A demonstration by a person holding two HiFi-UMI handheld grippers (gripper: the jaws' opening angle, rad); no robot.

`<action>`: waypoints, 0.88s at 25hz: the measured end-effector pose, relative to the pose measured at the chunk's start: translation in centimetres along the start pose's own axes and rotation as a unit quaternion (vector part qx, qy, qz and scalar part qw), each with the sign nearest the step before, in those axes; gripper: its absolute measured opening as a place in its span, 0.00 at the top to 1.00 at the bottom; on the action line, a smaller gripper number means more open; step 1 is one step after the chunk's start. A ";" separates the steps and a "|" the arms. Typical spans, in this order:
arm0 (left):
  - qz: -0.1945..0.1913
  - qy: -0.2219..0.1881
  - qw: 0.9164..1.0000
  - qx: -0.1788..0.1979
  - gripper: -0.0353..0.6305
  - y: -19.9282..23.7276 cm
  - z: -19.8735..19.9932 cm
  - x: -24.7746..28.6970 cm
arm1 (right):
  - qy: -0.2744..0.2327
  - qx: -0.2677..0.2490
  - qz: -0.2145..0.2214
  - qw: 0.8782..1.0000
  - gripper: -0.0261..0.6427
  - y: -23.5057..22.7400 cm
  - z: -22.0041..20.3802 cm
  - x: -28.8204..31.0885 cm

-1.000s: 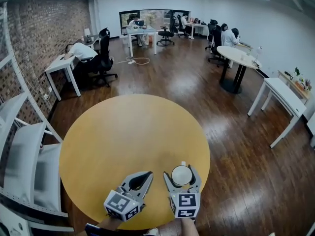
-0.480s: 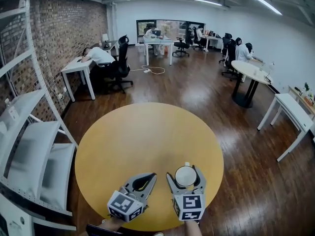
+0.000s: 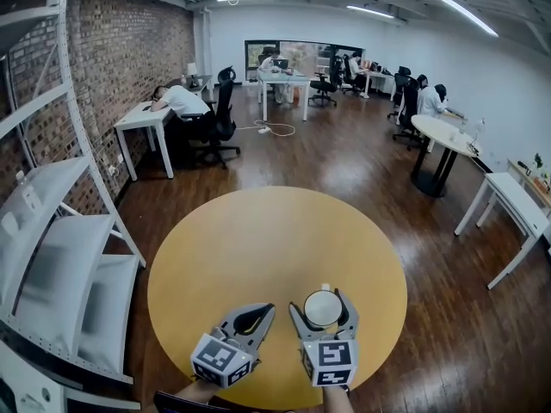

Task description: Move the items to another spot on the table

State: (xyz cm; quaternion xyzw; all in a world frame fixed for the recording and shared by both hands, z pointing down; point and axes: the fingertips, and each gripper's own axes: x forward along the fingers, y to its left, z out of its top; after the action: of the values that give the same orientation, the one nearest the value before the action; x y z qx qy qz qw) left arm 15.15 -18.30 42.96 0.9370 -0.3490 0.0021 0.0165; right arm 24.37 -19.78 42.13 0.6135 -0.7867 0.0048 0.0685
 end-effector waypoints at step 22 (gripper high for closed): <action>0.130 -0.009 0.991 -0.014 0.92 19.8 -1.4 -12.5 | -0.016 -0.007 0.128 0.992 0.36 21.5 1.4 13.7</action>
State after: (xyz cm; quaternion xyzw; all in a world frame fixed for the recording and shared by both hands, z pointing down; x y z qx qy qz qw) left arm -7.18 -25.03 44.78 0.8832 -0.4681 -0.0093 0.0264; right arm 0.20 -27.81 43.98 0.5077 -0.8595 -0.0016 0.0589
